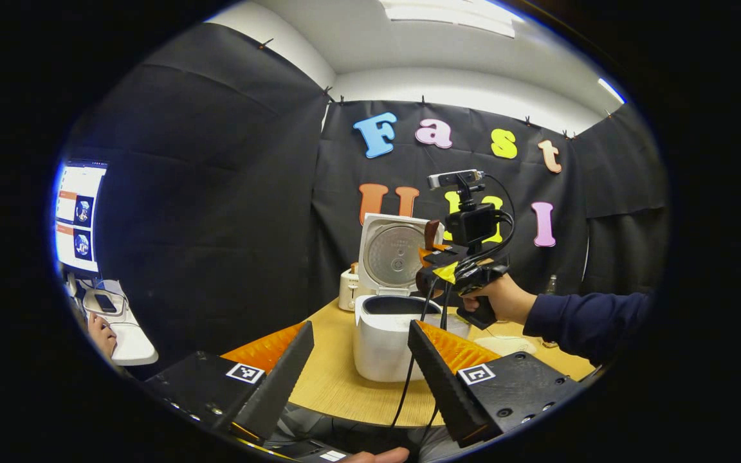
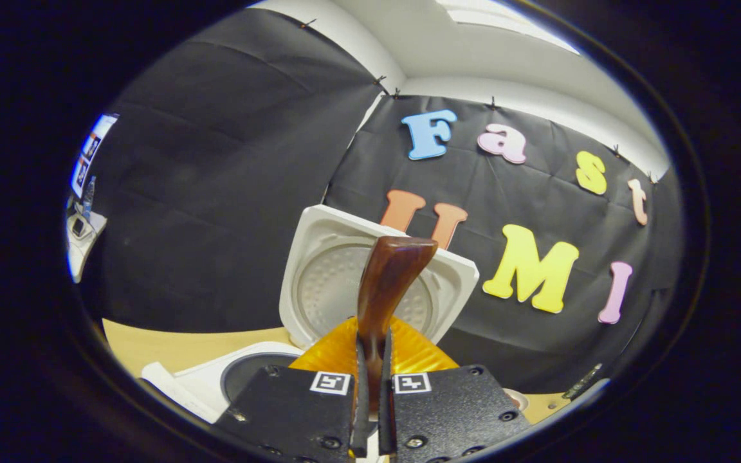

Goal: Close the left gripper, press the button to open the rice cooker; take a wooden spoon from the chopstick holder with the right hand, scoop a spoonful of rice and pour it into the rice cooker, then put the wooden spoon back into the chopstick holder.

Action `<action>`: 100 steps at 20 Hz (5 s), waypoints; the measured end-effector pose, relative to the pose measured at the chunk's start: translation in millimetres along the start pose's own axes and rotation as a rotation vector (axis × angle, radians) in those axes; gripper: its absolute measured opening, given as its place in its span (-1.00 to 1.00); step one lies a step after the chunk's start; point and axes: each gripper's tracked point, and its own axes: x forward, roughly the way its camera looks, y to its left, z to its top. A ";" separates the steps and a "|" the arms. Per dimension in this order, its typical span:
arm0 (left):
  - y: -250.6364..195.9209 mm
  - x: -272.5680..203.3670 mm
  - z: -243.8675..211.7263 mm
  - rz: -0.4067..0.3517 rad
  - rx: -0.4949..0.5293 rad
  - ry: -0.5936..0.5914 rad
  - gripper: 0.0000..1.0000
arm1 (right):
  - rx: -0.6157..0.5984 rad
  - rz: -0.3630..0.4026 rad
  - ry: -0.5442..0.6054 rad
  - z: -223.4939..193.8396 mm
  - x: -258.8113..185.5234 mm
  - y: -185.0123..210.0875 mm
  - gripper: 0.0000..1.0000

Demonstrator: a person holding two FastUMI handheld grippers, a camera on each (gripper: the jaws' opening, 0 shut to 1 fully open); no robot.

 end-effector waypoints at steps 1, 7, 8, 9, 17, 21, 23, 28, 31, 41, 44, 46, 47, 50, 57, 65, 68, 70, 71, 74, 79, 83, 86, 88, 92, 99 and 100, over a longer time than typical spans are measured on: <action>-1.2 1.9 0.3 -0.001 0.002 -0.002 0.88 | 0.036 -0.022 0.004 -0.6 -5.2 -8.2 -0.77; -13.4 4.8 6.4 0.012 -0.012 -0.030 0.88 | 0.146 -0.120 0.021 -5.0 -26.4 -74.2 -0.77; -18.0 5.5 6.6 0.006 -0.011 -0.028 0.88 | 0.146 -0.131 0.021 -7.1 -31.1 -86.3 -0.77; -25.4 7.5 8.1 0.000 -0.008 -0.028 0.88 | 0.150 -0.145 0.021 -10.5 -36.0 -98.6 -0.77; -71.4 20.4 9.6 -0.045 -0.004 -0.026 0.88 | 0.195 -0.224 0.050 -30.1 -81.0 -192.1 -0.75; -97.2 27.9 13.7 -0.074 -0.014 -0.031 0.87 | 0.217 -0.264 0.045 -35.9 -111.3 -240.3 -0.75; -107.9 31.4 11.4 -0.087 -0.006 -0.024 0.88 | 0.245 -0.287 0.048 -42.8 -126.4 -267.3 -0.75; -136.0 45.6 9.6 -0.109 0.038 -0.023 0.88 | 0.318 -0.358 0.064 -60.9 -162.0 -334.1 -0.75; -149.1 53.5 6.3 -0.126 0.044 -0.019 0.88 | 0.331 -0.409 0.074 -75.6 -181.1 -369.6 -0.74; -160.8 75.9 14.7 -0.111 0.028 -0.036 0.88 | 0.369 -0.487 0.173 -157.7 -213.2 -429.3 -0.72; -164.1 90.2 24.6 -0.116 0.033 -0.054 0.87 | 0.390 -0.504 0.211 -189.4 -216.9 -441.8 -0.71; -163.8 101.9 32.4 -0.121 0.045 -0.073 0.88 | 0.420 -0.510 0.231 -206.2 -218.9 -446.1 -0.71; -162.2 110.0 35.9 -0.118 0.048 -0.076 0.87 | 0.442 -0.511 0.235 -214.3 -218.1 -448.0 -0.70; -160.5 136.3 50.8 -0.113 0.048 -0.079 0.87 | 0.505 -0.494 0.251 -233.7 -213.5 -445.3 -0.67; -164.2 185.7 76.6 -0.126 0.144 -0.088 0.88 | 0.530 -0.502 0.214 -231.9 -218.7 -452.1 0.10; -145.6 228.2 116.7 -0.108 0.022 -0.070 0.89 | 0.371 -0.675 0.270 -185.4 -278.6 -461.0 0.84; -135.1 250.6 136.3 -0.097 -0.027 -0.068 0.86 | 0.395 -0.656 0.275 -167.4 -309.1 -437.9 0.80; -126.7 268.7 147.6 -0.077 -0.034 -0.070 0.88 | 0.413 -0.614 0.246 -152.4 -324.1 -416.6 0.84; -122.2 279.2 152.3 -0.062 -0.030 -0.066 0.88 | 0.400 -0.598 0.217 -144.4 -329.5 -408.7 0.80; -111.5 304.3 171.4 -0.027 -0.016 -0.080 0.88 | 0.334 -0.574 0.139 -125.6 -343.9 -389.9 0.84; -120.6 344.1 193.9 -0.042 0.008 -0.113 0.87 | 0.361 -0.494 0.021 -100.8 -349.1 -357.8 0.82; -115.1 398.4 166.8 0.005 0.090 -0.025 0.87 | 0.352 -0.431 0.007 -105.8 -341.1 -345.6 0.83; -105.9 425.4 154.7 0.020 0.077 0.021 0.88 | 0.368 -0.411 0.008 -112.0 -333.5 -338.8 0.80; -101.6 441.1 150.2 0.026 0.027 0.034 0.88 | 0.385 -0.382 0.023 -118.0 -328.9 -329.5 0.79; -86.1 460.7 129.0 0.094 0.048 0.074 0.92 | 0.407 -0.361 0.051 -128.8 -323.0 -321.8 0.80; -89.9 435.0 117.6 0.107 0.112 0.152 0.84 | 0.415 -0.351 0.043 -119.9 -331.9 -310.3 0.83; -90.3 427.1 115.2 0.103 0.111 0.164 0.84 | 0.414 -0.346 0.038 -116.0 -335.7 -306.9 0.84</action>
